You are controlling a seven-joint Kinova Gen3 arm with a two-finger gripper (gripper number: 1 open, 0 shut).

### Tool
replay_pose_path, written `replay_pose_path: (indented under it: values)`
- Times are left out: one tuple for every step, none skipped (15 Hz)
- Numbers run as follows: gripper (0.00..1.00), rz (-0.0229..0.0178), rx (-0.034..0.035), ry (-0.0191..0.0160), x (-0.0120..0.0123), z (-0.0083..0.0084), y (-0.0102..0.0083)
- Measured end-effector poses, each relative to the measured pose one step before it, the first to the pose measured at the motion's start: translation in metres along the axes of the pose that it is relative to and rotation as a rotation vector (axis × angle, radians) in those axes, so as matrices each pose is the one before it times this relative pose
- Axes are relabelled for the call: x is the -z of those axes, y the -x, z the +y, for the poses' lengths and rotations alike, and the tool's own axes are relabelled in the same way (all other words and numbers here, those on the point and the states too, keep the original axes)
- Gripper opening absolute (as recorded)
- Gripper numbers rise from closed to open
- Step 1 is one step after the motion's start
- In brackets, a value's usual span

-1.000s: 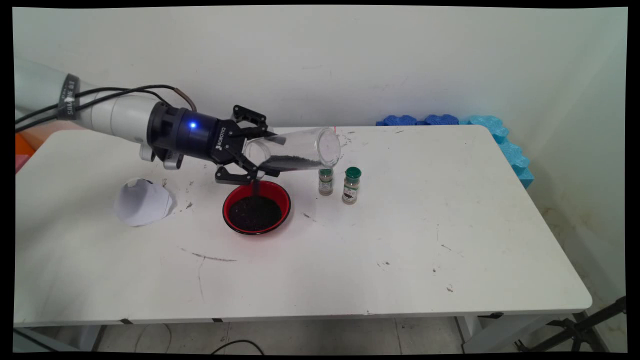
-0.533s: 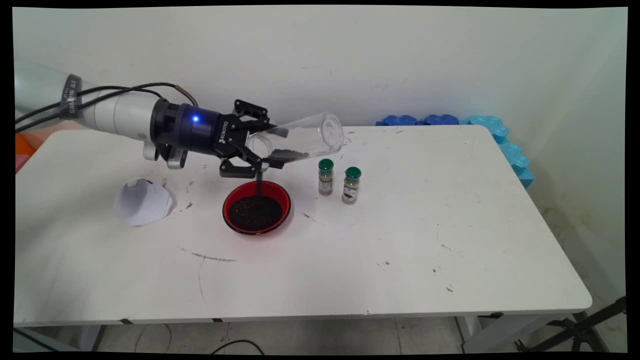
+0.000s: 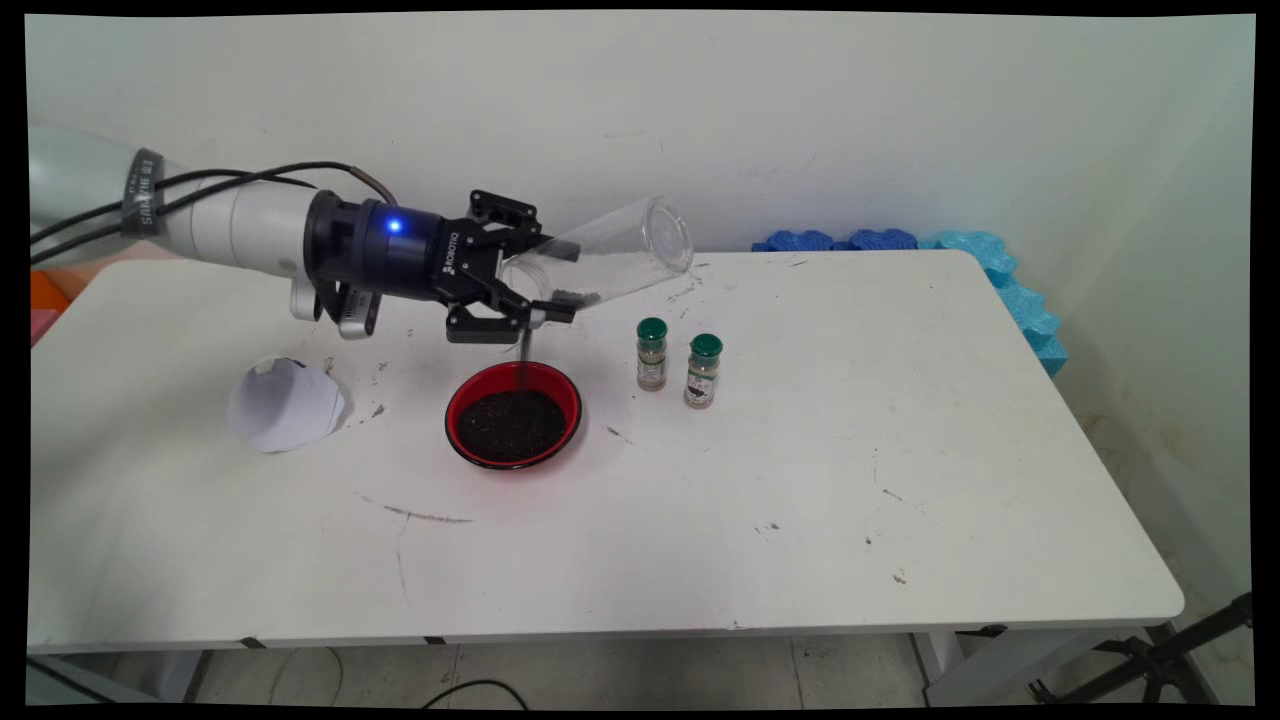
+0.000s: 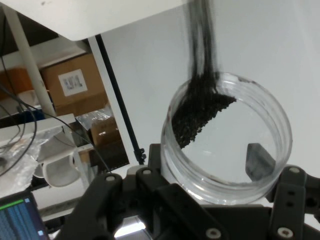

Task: Pour the black seasoning powder in the red bowl

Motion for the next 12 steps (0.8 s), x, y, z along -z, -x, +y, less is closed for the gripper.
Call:
replay_pose_path:
  values:
    - [0.00, -0.00279, 0.00687, 0.00283, -0.00053, -0.00013, 0.00045]
    - [0.00, -0.00355, 0.00790, 0.00332, -0.00054, -0.00027, 0.00060]
    - [0.00, -0.00355, 0.00766, 0.00304, -0.00060, -0.00037, 0.00069]
    - [0.00, -0.00318, 0.00701, 0.00304, -0.00048, -0.00040, 0.00074]
    - [0.00, -0.00322, 0.00887, 0.00363, -0.00063, -0.00048, 0.00082]
    - [0.00, -0.00327, 0.00907, 0.00393, -0.00062, -0.00044, 0.00098]
    - [0.00, -0.00284, 0.00799, 0.00382, -0.00041, -0.00038, 0.00092]
    - [0.00, -0.00285, 0.00904, 0.00491, -0.00047, -0.00042, 0.00106]
    - [0.00, -0.00277, 0.00930, 0.00516, -0.00037, -0.00037, 0.00095]
    - [0.00, -0.00299, 0.00747, 0.00386, -0.00039, -0.00024, 0.00093]
    - [0.00, -0.00380, 0.00786, 0.00496, -0.00033, -0.00019, 0.00102]
    - [0.00, -0.00430, 0.00792, 0.00563, -0.00024, -0.00007, 0.00104]
